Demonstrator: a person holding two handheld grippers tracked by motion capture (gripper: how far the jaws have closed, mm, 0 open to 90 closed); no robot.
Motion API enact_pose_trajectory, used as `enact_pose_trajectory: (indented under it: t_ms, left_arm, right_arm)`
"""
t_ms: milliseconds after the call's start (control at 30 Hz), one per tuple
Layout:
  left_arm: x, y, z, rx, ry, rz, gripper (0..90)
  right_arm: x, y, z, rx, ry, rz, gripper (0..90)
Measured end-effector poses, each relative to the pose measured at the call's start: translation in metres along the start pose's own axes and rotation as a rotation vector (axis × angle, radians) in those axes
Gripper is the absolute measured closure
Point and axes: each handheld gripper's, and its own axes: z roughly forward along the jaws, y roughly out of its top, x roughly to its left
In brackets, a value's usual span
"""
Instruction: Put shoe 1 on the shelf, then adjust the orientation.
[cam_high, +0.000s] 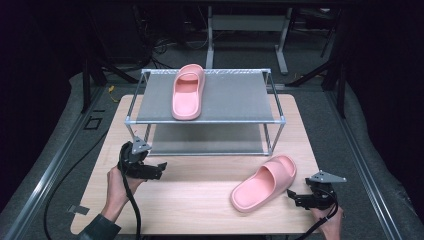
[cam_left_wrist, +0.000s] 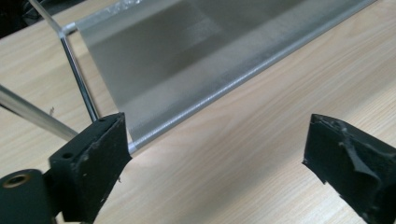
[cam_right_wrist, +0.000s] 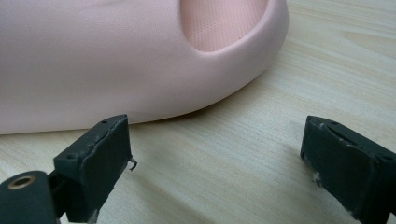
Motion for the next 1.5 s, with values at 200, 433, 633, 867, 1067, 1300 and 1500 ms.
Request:
enact_pose_trajectory:
  t_ms: [200,433,633,867,1067,1300,1500]
  left_arm:
    - [-0.002,-0.017,0.011,0.015,0.008,-0.017,2.9]
    - [-0.005,-0.039,0.032,0.048,0.008,-0.05,0.0]
    - [-0.006,-0.053,0.046,0.064,-0.013,-0.082,0.0]
    - [-0.01,-0.066,0.058,0.068,-0.004,-0.093,0.0]
    - [-0.013,-0.075,0.067,0.056,0.008,-0.105,0.0]
    - [-0.011,-0.081,0.069,0.026,0.0,-0.151,0.0]
    - [-0.009,-0.081,0.07,0.034,-0.015,-0.147,0.0]
  right_arm:
    - [0.0,0.0,0.0,0.004,0.001,0.002,8.1]
    - [0.0,0.0,-0.001,-0.004,0.002,-0.003,7.9]
    - [0.0,0.0,-0.001,-0.006,-0.002,0.002,7.9]
    - [0.0,0.0,-0.001,-0.003,-0.001,0.008,7.9]
    - [-0.001,0.0,-0.001,0.002,-0.001,0.015,8.0]
    - [0.006,0.001,-0.009,0.002,-0.035,0.095,7.5]
    - [0.034,0.017,-0.034,-0.033,-0.06,0.128,8.9]
